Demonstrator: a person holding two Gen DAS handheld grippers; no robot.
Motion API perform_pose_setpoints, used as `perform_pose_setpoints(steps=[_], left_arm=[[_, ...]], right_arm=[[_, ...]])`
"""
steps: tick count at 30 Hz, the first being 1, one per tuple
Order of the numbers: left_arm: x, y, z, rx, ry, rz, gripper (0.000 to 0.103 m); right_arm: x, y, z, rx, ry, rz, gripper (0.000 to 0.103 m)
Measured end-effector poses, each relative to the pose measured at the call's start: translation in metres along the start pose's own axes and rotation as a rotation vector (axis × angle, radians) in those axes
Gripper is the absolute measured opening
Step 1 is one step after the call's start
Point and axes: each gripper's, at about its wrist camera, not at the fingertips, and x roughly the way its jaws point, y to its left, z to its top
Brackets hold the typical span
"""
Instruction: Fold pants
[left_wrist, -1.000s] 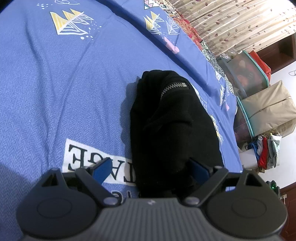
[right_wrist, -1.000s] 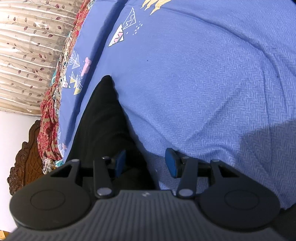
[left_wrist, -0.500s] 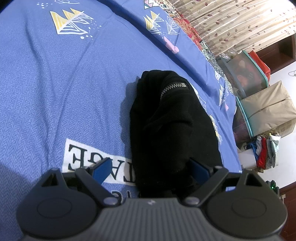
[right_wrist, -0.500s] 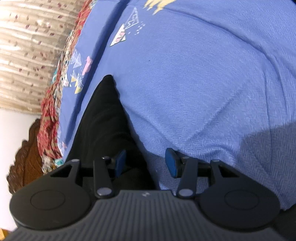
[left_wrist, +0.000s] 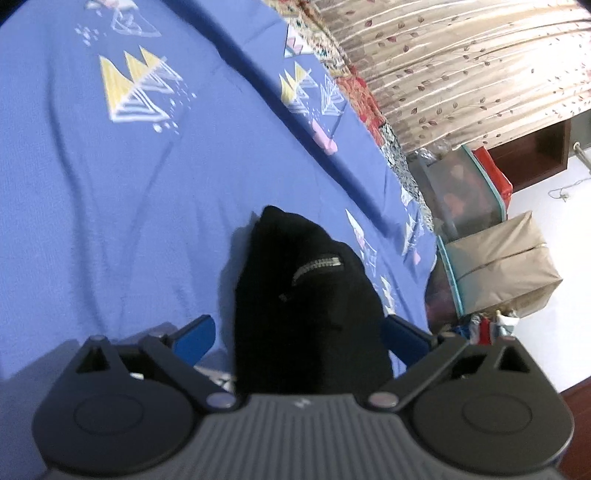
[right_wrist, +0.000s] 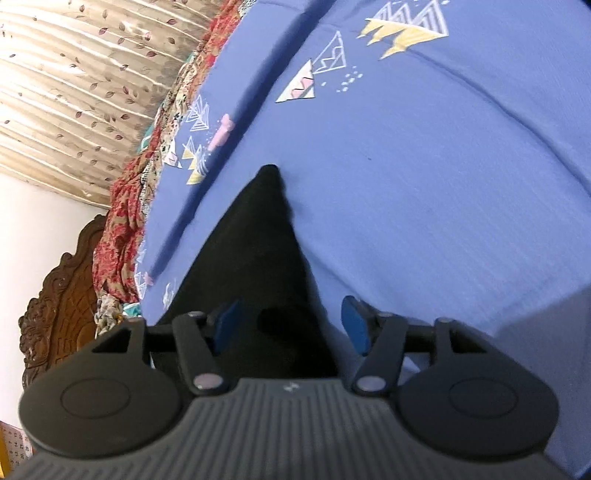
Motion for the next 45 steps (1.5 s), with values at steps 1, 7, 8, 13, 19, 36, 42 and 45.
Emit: perform_pose_setpoints(steps=[1,7,8,13,19,36,42,45], left_arm=[[0.006,-0.003,0.002,0.008,0.010,-0.001,0.102],[0.053,-0.009,0.004,0.047,0.107,0.061,0.103],[0.061,-0.003,0.001,0.036,0.132,0.085,0.103],[0.063,-0.004,-0.013,0.070,0.107,0.078,0.103],[0.081,-0.030,-0.027,0.151,0.134,0.114,0.074],[0.170,-0.130,0.145,0.446,-0.072,0.113,0.065],[0.252,-0.069,0.155,0.269,-0.016,0.313,0.076],[0.241,-0.071,0.145,0.293,-0.059,0.315,0.085]], right_arm=[[0.004,0.001,0.002,-0.002,0.006,0.010,0.067],[0.029,0.010,0.006,-0.040,0.086,0.062,0.076],[0.034,0.012,0.006,-0.054,0.104,0.062,0.076],[0.059,0.017,0.004,-0.109,0.159,0.047,0.083],[0.078,0.050,0.000,-0.287,0.200,-0.030,0.056],[0.125,0.157,0.121,-0.695,-0.229,-0.007,0.041],[0.222,0.119,0.149,-0.596,-0.085,-0.242,0.056],[0.215,0.113,0.146,-0.596,-0.105,-0.220,0.062]])
